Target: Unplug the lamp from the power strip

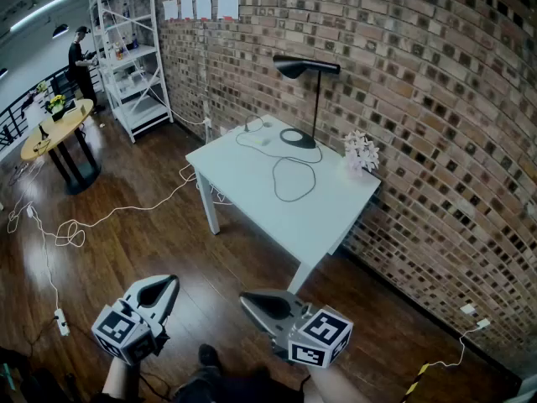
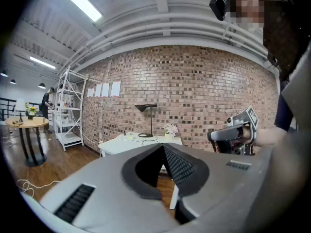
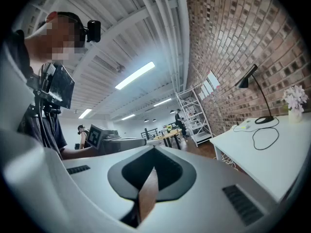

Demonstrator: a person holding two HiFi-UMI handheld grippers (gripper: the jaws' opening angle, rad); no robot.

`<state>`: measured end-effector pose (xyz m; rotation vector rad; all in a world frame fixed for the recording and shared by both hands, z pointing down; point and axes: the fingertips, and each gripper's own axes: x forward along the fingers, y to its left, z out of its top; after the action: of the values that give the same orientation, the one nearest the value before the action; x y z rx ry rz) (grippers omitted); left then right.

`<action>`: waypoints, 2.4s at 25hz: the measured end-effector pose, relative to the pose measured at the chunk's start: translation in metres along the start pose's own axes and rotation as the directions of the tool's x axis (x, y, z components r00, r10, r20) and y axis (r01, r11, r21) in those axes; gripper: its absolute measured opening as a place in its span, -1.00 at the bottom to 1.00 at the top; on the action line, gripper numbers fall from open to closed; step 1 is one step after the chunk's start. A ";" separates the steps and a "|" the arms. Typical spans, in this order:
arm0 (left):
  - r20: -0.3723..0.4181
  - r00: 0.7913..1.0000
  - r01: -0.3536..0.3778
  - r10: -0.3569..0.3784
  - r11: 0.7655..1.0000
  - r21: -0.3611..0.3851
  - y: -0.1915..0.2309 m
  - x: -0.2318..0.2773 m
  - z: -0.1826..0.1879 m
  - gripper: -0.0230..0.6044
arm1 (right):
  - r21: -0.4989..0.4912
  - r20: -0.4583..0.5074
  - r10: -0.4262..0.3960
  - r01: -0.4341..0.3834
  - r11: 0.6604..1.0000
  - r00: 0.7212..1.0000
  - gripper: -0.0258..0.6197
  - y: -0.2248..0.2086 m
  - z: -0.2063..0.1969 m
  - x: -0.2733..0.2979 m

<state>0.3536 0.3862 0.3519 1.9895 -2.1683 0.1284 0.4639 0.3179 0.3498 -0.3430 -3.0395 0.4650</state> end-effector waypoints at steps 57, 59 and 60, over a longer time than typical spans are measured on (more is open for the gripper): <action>-0.059 0.994 -0.090 0.093 0.994 0.055 0.262 0.141 0.031 -0.93 | 0.064 -0.046 0.143 -0.140 0.988 0.989 -0.94 -0.171 0.033 0.258; -0.061 0.993 -0.094 0.098 0.994 0.058 0.263 0.156 0.036 -0.93 | 0.068 -0.051 0.143 -0.139 0.988 0.988 -0.94 -0.184 0.035 0.257; -0.060 0.994 -0.088 0.092 0.994 0.067 0.262 0.163 0.039 -0.93 | 0.072 -0.053 0.143 -0.139 0.988 0.988 -0.94 -0.189 0.037 0.257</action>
<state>0.0778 0.2435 0.3647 1.8940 -2.2414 0.2737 0.1707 0.1890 0.3750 -0.5608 -2.9477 0.5543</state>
